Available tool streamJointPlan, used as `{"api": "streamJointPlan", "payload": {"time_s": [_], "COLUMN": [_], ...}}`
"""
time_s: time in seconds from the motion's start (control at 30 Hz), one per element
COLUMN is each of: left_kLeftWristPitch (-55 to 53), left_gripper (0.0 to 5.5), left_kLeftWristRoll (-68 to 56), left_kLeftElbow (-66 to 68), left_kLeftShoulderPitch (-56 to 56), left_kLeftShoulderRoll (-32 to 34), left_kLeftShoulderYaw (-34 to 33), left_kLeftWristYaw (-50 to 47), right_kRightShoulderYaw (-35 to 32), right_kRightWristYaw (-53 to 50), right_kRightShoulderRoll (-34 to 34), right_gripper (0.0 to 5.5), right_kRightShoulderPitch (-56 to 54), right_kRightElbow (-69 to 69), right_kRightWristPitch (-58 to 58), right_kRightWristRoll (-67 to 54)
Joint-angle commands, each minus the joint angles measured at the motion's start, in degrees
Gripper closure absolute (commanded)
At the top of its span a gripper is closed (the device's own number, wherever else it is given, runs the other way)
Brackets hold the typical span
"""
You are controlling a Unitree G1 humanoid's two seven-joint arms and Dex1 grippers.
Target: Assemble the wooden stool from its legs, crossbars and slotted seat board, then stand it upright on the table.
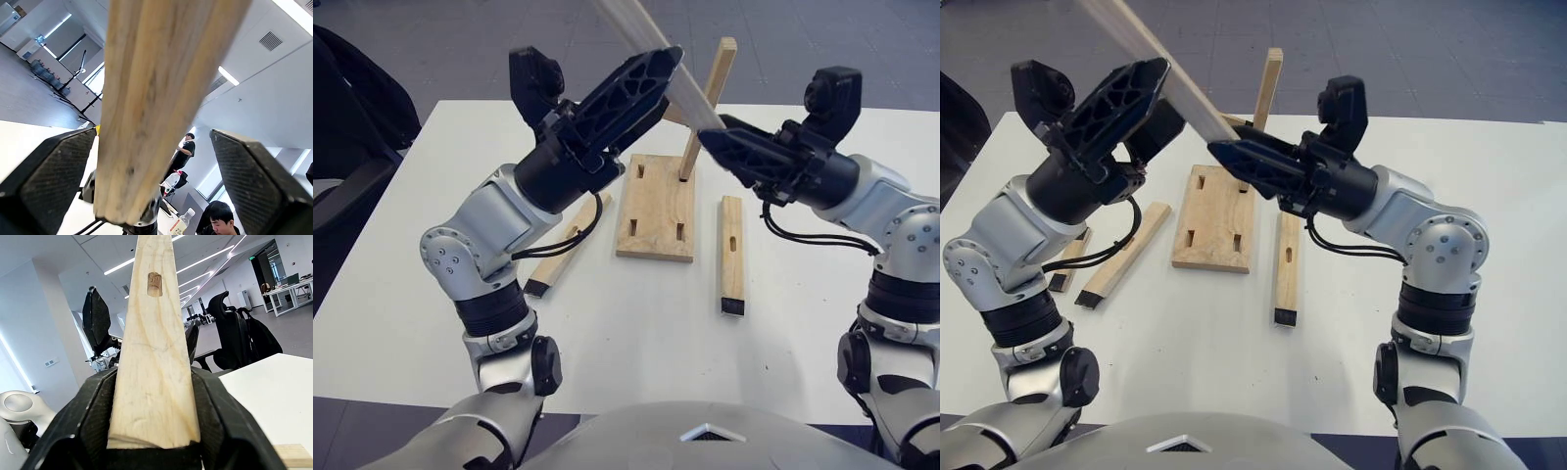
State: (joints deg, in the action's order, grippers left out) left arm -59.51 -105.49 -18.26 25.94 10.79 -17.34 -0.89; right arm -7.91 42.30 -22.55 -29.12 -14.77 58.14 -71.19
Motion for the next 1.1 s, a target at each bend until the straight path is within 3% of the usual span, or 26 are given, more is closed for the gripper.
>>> {"api": "streamJointPlan", "payload": {"time_s": [0.03, 0.43, 0.77, 0.97, 1.1], "left_kLeftWristPitch": [3.18, 6.19, 8.31, 12.54, 13.53], "left_gripper": [1.19, 3.03, 3.07, 3.43, 3.43], "left_kLeftWristRoll": [-1.82, -2.68, -2.22, 4.4, 11.61], "left_kLeftElbow": [-0.47, -1.23, -0.8, 2.25, 3.84], "left_kLeftShoulderPitch": [-1.14, -4.51, -4.79, -4.92, -6.56], "left_kLeftShoulderRoll": [3.25, 10.82, 12.53, 11.42, 15.72], "left_kLeftShoulderYaw": [2.59, 7.21, 7.71, 7.54, 4.41], "left_kLeftWristYaw": [-0.76, 3.87, 5.12, 3.05, 5.84], "right_kRightShoulderYaw": [1.62, 1.97, 2.93, 4.7, 8.22], "right_kRightWristYaw": [-0.05, 1.1, 4.84, 3.91, 6.63], "right_kRightShoulderRoll": [0.18, -0.93, -4.0, -4.91, -10.12], "right_gripper": [3.41, 3.41, 3.41, 2.01, 1.98], "right_kRightShoulderPitch": [1.7, 2.39, 3.61, 4.12, 5.52], "right_kRightElbow": [-2.4, -1.92, -1.04, 0.31, 7.08], "right_kRightWristPitch": [0.89, 0.36, 0.35, -0.43, -5.69], "right_kRightWristRoll": [-1.14, 0.07, 2.6, 7.24, 19.33]}}
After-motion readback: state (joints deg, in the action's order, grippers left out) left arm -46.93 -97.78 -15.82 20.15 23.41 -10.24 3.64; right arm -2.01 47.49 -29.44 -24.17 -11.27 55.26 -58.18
